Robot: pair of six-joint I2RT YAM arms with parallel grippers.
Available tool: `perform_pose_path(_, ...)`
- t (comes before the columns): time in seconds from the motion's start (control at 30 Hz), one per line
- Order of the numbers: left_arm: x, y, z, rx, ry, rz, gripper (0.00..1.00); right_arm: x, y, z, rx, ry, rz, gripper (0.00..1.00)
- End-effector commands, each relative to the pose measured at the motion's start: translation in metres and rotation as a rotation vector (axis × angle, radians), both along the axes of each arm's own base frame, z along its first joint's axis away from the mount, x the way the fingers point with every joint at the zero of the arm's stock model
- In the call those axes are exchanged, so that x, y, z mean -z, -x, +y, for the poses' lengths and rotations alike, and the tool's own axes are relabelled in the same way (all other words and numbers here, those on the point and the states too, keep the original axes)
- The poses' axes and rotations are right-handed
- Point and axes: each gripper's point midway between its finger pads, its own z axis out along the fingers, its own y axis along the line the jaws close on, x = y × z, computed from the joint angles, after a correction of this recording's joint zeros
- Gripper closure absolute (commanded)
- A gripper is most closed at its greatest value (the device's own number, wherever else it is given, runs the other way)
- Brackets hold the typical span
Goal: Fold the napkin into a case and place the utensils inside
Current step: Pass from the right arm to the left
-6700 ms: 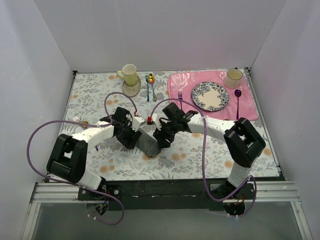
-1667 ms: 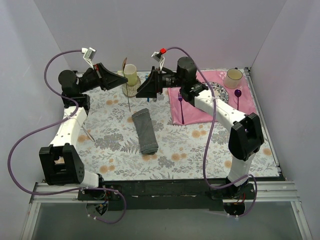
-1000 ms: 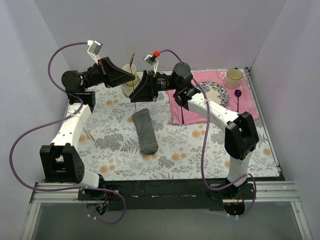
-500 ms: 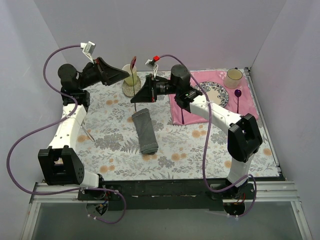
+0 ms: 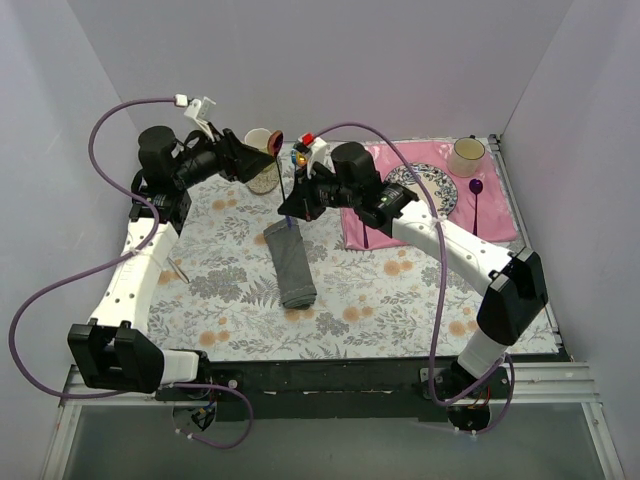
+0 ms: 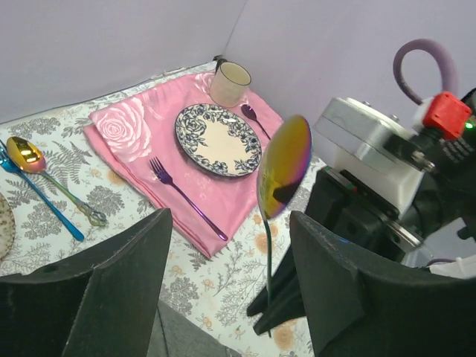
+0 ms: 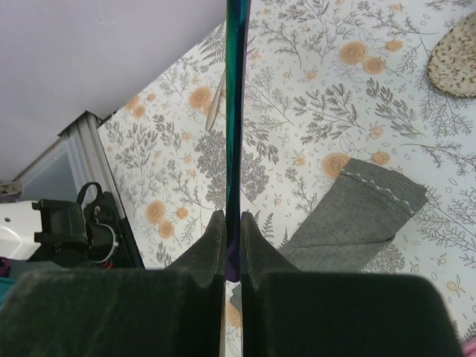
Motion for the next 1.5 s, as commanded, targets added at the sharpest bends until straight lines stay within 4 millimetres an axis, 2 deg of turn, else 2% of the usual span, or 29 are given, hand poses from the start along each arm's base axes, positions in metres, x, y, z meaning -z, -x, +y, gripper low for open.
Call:
perform_pose_path(0.0,-0.012,0.003,-0.003,-0.013,-0.069,-0.099,0.38,-0.009,0.009,-0.013,0.018,0.046,-0.108,0.99)
perform_pose_path(0.1,-0.017,0.011,-0.008,0.017,-0.070,-0.131,0.43,-0.003,0.013,-0.015,0.013,0.072,-0.128,0.99)
perform_pose_path(0.27,-0.021,0.005,-0.010,0.004,-0.094,-0.164,0.56,0.004,0.015,-0.018,0.034,0.120,-0.177,0.99)
perform_pose_path(0.33,-0.017,0.003,-0.014,0.008,-0.107,-0.138,0.63,0.004,0.016,-0.017,0.033,0.124,-0.188,0.99)
perform_pose_path(0.53,-0.009,-0.006,-0.018,-0.018,-0.159,-0.127,0.66,0.008,0.017,-0.018,0.044,0.160,-0.215,0.99)
perform_pose_path(0.8,0.015,-0.017,-0.020,-0.024,-0.270,-0.066,0.94,0.004,0.011,-0.022,0.101,0.194,-0.253,0.99)
perform_pose_path(1.13,0.018,-0.013,-0.015,-0.014,-0.337,-0.055,0.83,0.008,0.006,-0.028,0.136,0.226,-0.262,0.99)
perform_pose_path(1.47,0.020,-0.002,-0.014,0.024,-0.384,-0.037,0.81,0.018,0.007,-0.031,0.138,0.251,-0.251,0.99)
